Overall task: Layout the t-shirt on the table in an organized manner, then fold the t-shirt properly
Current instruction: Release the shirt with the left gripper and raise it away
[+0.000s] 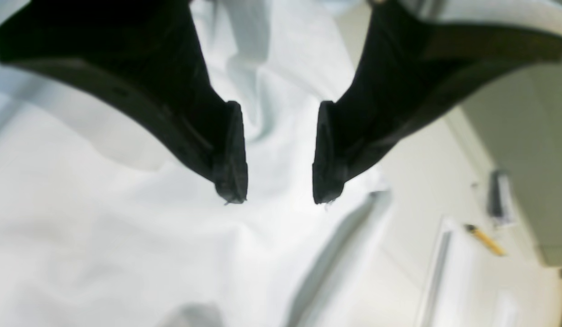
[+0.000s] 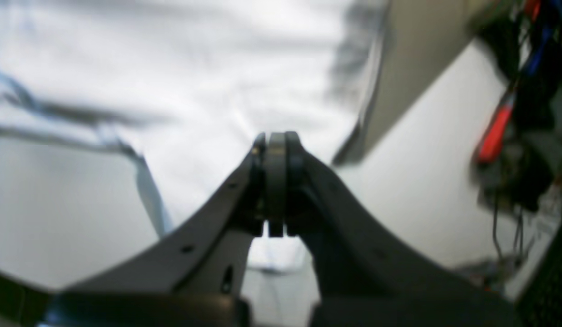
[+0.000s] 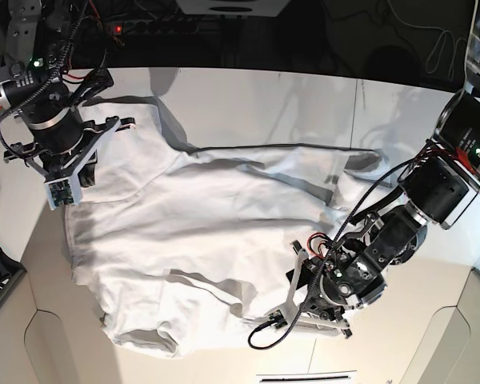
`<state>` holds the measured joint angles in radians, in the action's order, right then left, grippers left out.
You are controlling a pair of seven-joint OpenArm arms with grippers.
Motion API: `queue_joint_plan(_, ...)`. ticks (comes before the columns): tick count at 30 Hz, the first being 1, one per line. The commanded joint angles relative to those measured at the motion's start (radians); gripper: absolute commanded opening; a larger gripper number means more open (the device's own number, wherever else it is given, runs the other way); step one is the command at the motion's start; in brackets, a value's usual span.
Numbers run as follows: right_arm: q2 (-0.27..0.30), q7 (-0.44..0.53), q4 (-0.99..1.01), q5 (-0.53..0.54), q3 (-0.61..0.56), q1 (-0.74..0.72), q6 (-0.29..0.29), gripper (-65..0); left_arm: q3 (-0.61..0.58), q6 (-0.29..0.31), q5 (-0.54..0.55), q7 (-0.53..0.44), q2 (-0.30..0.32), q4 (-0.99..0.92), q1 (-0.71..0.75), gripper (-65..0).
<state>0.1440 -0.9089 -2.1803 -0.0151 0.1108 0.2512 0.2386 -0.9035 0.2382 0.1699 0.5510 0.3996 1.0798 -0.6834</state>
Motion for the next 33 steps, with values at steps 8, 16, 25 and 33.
queue_joint_plan(8, 0.005, 0.042, 0.317, -0.004, 0.003, -0.187, -0.007, -65.0, 0.262, 0.434, 0.267, 0.14, 0.088, 0.032, 0.158, -38.1)
queue_joint_plan(16, 0.012, 0.046, 0.758, -0.005, 0.003, -0.293, 0.002, -65.0, 0.637, 0.418, 0.313, 0.066, 0.153, 0.039, 0.327, -38.0)
queue_joint_plan(25, 0.074, 0.033, 0.91, -0.064, 0.003, -0.289, 0.0, -65.0, 0.965, 0.393, 0.322, 0.053, 0.152, 0.039, 0.466, -38.0)
queue_joint_plan(33, 0.089, 0.029, 0.909, -0.045, 0.003, -0.29, 0.0, -65.0, 1.175, 0.381, 0.327, -0.004, 0.152, 0.039, 0.516, -37.9)
